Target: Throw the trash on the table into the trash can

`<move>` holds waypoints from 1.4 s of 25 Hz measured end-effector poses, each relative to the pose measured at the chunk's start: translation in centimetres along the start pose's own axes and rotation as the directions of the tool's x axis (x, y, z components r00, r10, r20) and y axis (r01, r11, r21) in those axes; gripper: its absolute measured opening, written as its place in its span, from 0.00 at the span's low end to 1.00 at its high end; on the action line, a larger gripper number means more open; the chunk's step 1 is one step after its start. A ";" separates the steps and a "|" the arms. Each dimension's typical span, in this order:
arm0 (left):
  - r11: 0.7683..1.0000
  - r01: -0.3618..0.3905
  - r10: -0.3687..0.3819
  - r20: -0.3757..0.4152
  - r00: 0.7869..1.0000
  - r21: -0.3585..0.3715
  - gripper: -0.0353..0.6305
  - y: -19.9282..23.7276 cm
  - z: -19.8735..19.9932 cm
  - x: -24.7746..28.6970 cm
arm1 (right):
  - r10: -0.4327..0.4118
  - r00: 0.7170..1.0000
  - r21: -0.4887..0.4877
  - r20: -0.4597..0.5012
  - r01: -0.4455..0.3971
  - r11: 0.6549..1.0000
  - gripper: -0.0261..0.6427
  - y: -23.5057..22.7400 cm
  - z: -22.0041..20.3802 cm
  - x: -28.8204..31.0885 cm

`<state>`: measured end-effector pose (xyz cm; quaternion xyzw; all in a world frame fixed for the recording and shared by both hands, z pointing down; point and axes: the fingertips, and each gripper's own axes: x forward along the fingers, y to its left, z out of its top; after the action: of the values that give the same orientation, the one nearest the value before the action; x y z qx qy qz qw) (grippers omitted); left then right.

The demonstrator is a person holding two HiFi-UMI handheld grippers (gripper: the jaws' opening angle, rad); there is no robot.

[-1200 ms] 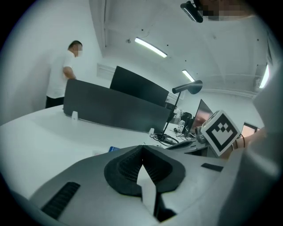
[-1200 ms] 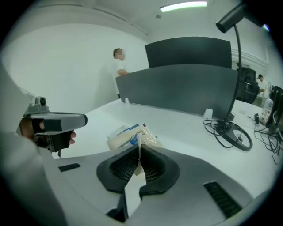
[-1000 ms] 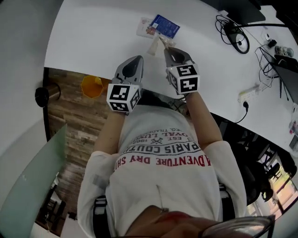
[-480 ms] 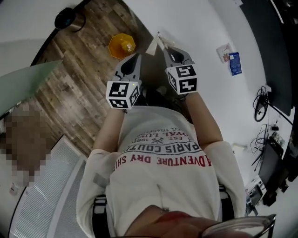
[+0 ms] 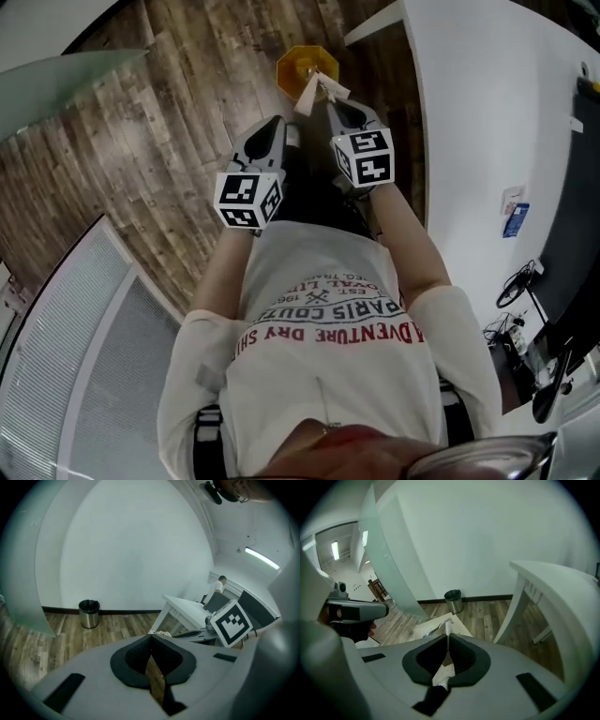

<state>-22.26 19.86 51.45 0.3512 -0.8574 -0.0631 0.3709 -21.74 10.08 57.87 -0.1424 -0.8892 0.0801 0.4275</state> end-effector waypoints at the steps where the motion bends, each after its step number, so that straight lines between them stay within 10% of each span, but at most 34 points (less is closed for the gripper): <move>1: 1.000 -0.006 0.006 -0.014 1.000 -0.004 0.09 1.6 -0.7 0.9 | 0.006 1.000 0.004 -0.017 -0.006 1.000 0.09 -0.2 -0.5 2.2; 21: 0.991 -0.107 0.101 -0.079 0.992 -0.081 0.09 20.3 -22.6 20.7 | 0.026 0.967 -0.036 -0.254 -0.037 0.999 0.09 -7.8 -22.9 34.6; 26: 0.989 -0.109 0.100 -0.087 0.991 -0.100 0.09 20.0 -23.9 20.0 | 0.064 0.968 0.039 -0.241 -0.056 0.998 0.31 -7.6 -24.0 34.9; 35: 0.989 -0.105 0.099 -0.069 0.993 -0.102 0.09 16.6 -18.3 14.8 | 0.063 0.986 0.057 -0.157 -0.054 0.997 0.27 -5.3 -17.2 27.3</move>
<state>-26.11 25.37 79.47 0.2887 -0.8574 -0.0778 0.4189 -25.48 14.15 90.08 -0.1630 -0.8453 0.1042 0.4980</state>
